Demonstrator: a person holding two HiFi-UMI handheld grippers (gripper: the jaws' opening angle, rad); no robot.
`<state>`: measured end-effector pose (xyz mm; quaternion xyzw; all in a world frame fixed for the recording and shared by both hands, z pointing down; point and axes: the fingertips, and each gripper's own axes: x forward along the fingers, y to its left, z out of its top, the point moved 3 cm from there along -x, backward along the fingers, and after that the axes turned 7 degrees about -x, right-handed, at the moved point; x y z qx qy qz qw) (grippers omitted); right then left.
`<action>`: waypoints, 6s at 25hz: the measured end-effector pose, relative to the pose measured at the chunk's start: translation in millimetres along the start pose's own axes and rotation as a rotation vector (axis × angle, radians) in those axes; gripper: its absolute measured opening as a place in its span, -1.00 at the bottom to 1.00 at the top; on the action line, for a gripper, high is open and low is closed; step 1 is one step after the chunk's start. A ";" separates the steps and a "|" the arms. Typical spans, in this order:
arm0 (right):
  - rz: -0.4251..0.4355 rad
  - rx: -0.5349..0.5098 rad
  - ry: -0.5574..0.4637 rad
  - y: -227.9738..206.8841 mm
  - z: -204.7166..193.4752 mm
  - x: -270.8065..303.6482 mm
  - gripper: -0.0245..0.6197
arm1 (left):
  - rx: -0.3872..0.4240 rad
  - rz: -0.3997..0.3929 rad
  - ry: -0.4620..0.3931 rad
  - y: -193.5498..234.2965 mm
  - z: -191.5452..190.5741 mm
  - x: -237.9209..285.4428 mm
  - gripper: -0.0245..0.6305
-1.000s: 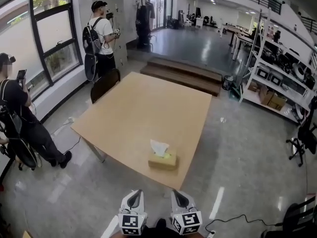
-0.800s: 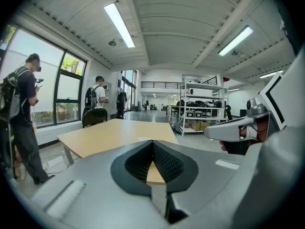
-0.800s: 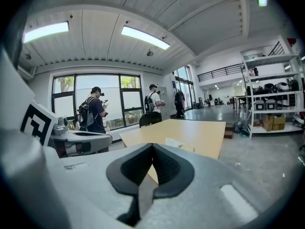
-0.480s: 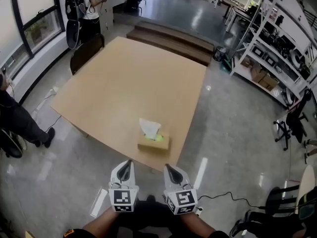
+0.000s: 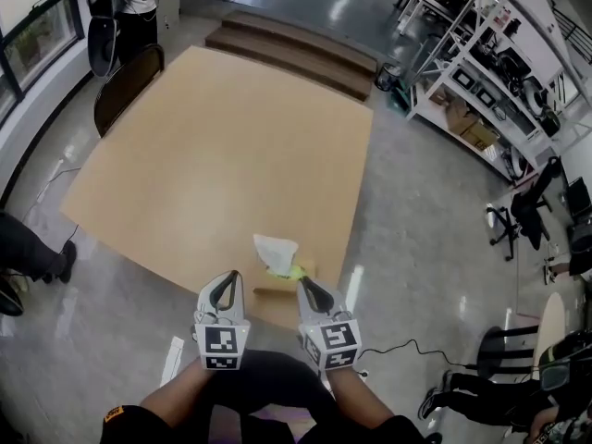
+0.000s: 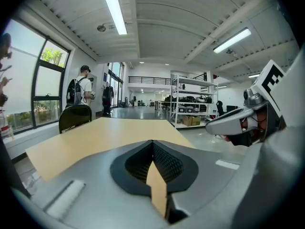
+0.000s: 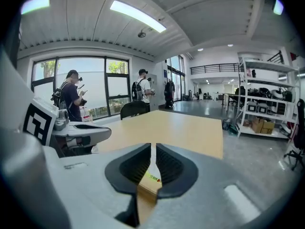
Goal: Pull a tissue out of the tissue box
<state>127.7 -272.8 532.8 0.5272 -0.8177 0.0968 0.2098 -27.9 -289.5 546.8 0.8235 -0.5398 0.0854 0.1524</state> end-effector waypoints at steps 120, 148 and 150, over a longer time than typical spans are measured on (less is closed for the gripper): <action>-0.083 0.002 -0.166 186.9 -127.0 -286.5 -0.93 | -0.029 0.039 -0.144 -92.7 -116.7 -330.1 -0.87; -0.032 -0.017 -0.198 109.7 -154.5 -329.4 -0.94 | -0.011 0.078 -0.135 -179.5 -110.3 -301.1 -0.87; -0.031 -0.017 -0.198 103.0 -153.8 -330.0 -0.94 | -0.017 0.083 -0.129 -185.5 -105.7 -299.5 -0.87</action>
